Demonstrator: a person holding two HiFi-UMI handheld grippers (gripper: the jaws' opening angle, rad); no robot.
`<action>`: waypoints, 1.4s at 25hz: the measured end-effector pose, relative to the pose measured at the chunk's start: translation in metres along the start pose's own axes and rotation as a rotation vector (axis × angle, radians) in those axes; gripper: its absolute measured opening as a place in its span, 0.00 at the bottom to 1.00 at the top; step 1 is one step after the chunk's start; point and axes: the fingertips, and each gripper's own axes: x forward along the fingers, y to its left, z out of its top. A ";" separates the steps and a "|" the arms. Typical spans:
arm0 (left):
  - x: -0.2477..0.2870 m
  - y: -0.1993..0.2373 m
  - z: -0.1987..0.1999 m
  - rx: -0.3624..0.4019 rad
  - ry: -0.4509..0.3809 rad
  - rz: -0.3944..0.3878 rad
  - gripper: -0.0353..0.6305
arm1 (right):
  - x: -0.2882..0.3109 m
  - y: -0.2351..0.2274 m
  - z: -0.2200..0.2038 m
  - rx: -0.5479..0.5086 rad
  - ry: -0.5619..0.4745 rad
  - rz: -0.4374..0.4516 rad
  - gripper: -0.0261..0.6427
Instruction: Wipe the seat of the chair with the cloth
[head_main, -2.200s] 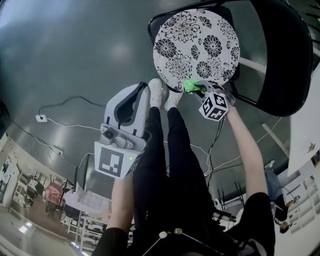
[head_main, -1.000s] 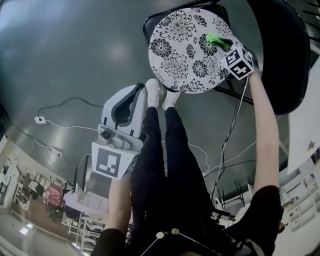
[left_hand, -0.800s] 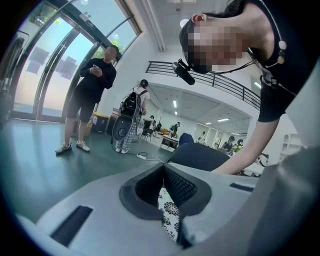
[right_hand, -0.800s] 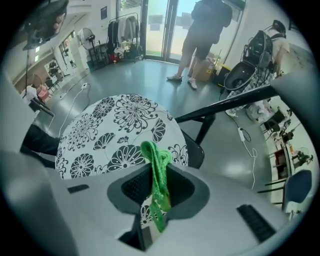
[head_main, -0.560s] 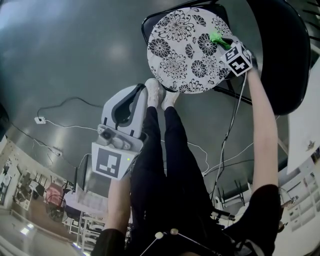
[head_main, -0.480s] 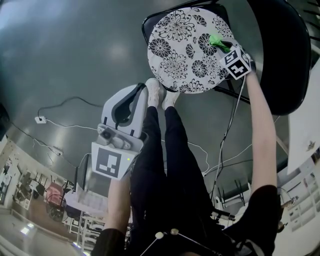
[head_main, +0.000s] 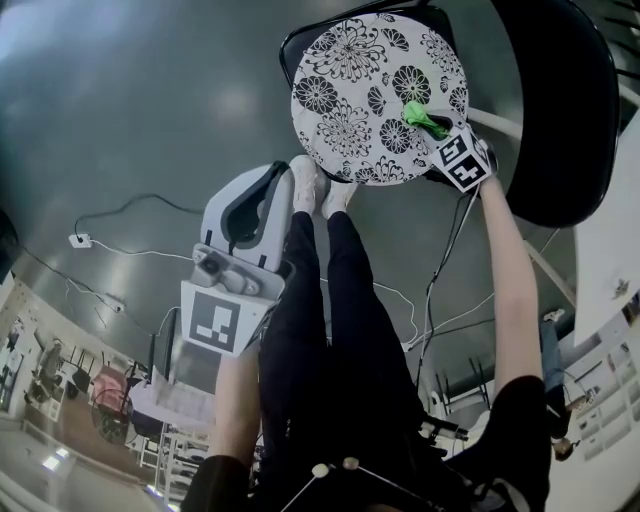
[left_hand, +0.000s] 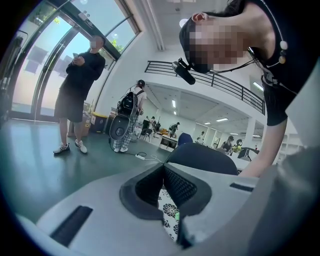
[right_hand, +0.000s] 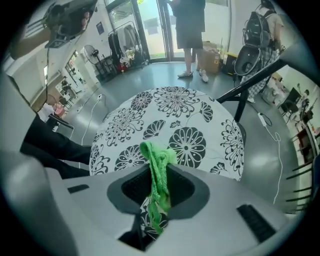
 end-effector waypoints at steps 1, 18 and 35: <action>0.001 -0.001 0.000 -0.001 -0.001 -0.001 0.06 | 0.000 0.006 -0.002 -0.007 0.002 0.015 0.17; -0.013 -0.014 0.004 0.014 -0.010 -0.019 0.06 | -0.002 0.117 -0.026 0.006 0.030 0.209 0.17; -0.047 -0.089 0.128 0.163 -0.049 -0.148 0.06 | -0.254 0.156 0.134 0.424 -0.632 -0.188 0.17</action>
